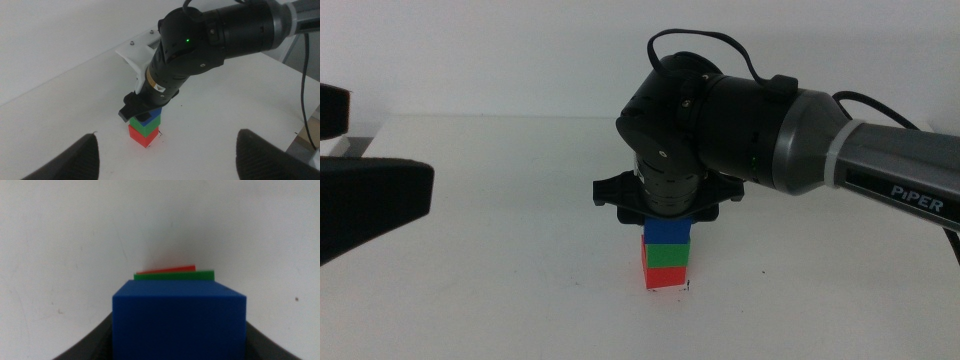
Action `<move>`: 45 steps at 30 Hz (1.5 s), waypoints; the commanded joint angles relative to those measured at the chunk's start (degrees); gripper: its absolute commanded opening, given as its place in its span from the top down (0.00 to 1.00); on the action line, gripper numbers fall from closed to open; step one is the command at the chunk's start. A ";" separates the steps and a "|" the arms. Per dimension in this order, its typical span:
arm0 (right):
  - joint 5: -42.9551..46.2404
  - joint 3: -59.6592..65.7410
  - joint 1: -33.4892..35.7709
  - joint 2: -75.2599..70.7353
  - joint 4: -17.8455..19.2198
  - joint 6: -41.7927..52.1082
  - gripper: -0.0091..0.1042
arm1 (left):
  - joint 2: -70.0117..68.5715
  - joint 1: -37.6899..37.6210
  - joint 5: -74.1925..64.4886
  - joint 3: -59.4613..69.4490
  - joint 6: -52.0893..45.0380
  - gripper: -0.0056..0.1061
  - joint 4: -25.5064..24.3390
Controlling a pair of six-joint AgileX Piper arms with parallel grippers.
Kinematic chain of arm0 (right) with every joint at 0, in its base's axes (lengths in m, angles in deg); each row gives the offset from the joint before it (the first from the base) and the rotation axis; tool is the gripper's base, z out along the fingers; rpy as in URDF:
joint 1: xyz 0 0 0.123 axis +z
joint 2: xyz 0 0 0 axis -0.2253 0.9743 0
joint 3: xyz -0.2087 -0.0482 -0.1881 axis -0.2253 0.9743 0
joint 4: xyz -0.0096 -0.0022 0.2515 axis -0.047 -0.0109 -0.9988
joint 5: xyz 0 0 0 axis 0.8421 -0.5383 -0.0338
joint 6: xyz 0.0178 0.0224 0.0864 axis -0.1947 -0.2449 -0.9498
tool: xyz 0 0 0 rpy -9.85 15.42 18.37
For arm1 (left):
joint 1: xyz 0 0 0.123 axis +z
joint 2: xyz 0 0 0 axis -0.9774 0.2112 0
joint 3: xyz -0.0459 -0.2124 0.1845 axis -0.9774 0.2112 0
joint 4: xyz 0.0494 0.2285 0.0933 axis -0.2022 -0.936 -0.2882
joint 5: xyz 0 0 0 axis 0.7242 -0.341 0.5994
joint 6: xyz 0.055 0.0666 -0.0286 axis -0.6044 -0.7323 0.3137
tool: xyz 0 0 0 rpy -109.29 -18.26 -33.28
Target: Stack red cubes first, then green, then blue cubes in a specific spot.
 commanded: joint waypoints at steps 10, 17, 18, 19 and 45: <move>0.47 -0.57 0.05 1.32 2.95 1.48 0.79 | -0.14 -0.01 0.67 0.21 0.37 0.11 0.15; 0.72 -0.57 0.05 1.32 2.61 2.12 0.51 | -0.14 -0.01 0.67 0.21 0.37 0.11 0.15; 0.72 -0.57 0.05 1.32 2.61 2.12 0.43 | -0.14 -0.01 0.67 0.21 0.37 0.11 0.15; 0.90 -0.57 0.05 1.32 2.61 2.29 0.36 | -0.14 -0.01 0.67 0.21 0.37 0.11 0.15; 35.44 57.99 -35.00 -71.51 -30.59 57.63 0.10 | -0.14 -0.01 0.67 0.21 0.37 0.11 0.15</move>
